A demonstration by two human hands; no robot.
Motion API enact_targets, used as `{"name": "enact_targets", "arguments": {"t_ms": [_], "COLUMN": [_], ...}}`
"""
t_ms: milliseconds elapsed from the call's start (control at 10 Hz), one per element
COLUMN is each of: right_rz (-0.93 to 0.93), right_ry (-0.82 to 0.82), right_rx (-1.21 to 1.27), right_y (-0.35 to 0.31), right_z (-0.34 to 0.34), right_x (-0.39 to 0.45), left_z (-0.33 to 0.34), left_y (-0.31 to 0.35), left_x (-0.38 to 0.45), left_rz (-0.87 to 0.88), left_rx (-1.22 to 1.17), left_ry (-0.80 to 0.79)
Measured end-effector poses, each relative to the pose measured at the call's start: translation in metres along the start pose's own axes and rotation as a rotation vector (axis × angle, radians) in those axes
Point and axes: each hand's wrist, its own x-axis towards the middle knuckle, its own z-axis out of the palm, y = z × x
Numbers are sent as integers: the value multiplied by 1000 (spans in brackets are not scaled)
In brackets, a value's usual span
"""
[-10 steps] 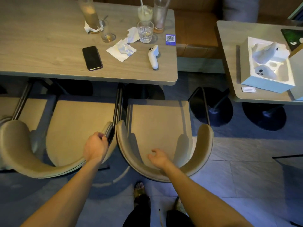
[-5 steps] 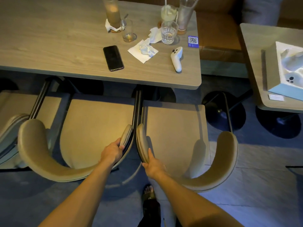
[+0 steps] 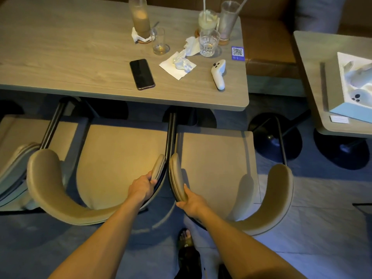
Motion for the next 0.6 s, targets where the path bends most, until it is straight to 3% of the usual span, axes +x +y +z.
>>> {"name": "enact_targets", "arguments": {"t_ms": [300, 400, 500, 600], "right_rz": [-43, -64, -84, -124], "right_ry": [85, 91, 86, 103], "right_rx": [63, 104, 181, 368], "right_y": [5, 9, 8, 8], "right_z": [-13, -21, -35, -58], "right_x": [-29, -52, -73, -115], "left_z": [-2, 3, 0, -22], "left_y": [9, 7, 8, 18], "left_x": [-19, -37, -50, -82], "left_rz": [-64, -67, -46, -31], "left_rx": [-71, -283, -365, -566], "left_ry": [-49, -100, -32, -71]}}
